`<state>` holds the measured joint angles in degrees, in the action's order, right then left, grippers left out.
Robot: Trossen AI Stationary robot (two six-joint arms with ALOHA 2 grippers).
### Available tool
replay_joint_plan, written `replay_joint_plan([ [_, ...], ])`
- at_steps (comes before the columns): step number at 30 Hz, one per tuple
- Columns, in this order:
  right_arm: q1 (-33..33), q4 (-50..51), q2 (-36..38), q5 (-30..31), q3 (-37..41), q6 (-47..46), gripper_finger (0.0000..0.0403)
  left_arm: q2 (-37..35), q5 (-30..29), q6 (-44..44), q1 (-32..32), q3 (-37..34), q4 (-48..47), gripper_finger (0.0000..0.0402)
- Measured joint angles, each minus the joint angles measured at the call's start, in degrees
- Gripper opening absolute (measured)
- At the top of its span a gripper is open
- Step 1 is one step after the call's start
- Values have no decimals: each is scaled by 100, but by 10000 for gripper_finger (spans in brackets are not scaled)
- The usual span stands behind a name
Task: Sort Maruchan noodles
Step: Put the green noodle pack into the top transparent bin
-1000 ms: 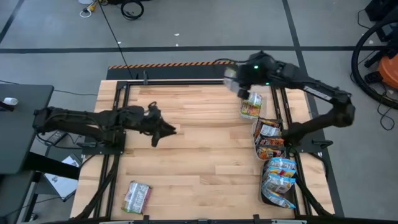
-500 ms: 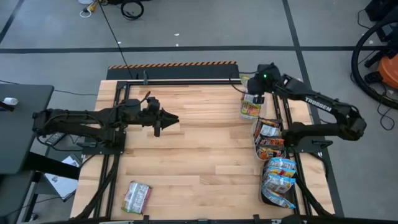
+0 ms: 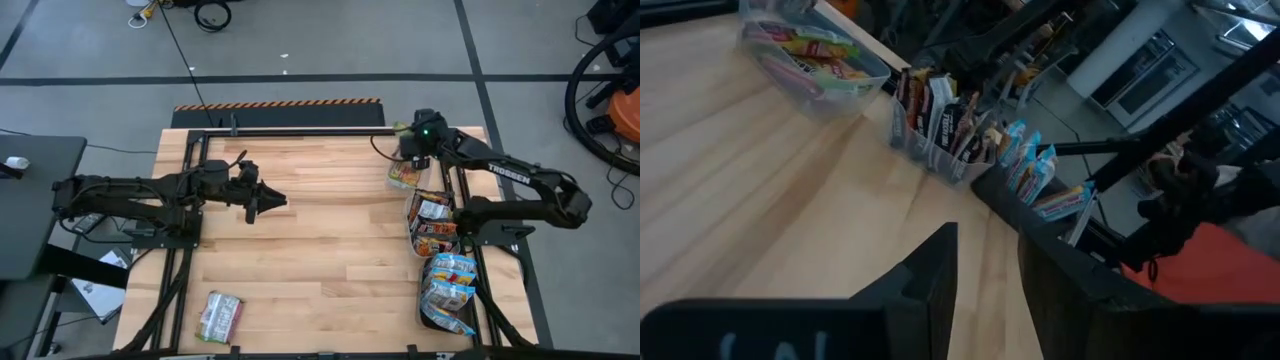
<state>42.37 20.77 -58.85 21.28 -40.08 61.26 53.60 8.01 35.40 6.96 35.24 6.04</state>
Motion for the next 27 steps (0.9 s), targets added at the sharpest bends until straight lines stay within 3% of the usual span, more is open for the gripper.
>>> replay_joint_plan([
  [4,3,393,150,9,-135,-168,195,0,-4,0,0,0,0,114],
  [7,22,764,216,5,-142,-550,174,0,-19,-5,0,0,0,114],
  [10,46,1061,218,-5,-142,-895,132,0,-33,-5,0,2,2,114],
  [18,-97,1653,536,418,-355,-425,11,0,-22,-5,0,4,4,114],
  [27,-96,2532,406,79,-684,-623,8,0,-27,-53,0,7,7,114],
])
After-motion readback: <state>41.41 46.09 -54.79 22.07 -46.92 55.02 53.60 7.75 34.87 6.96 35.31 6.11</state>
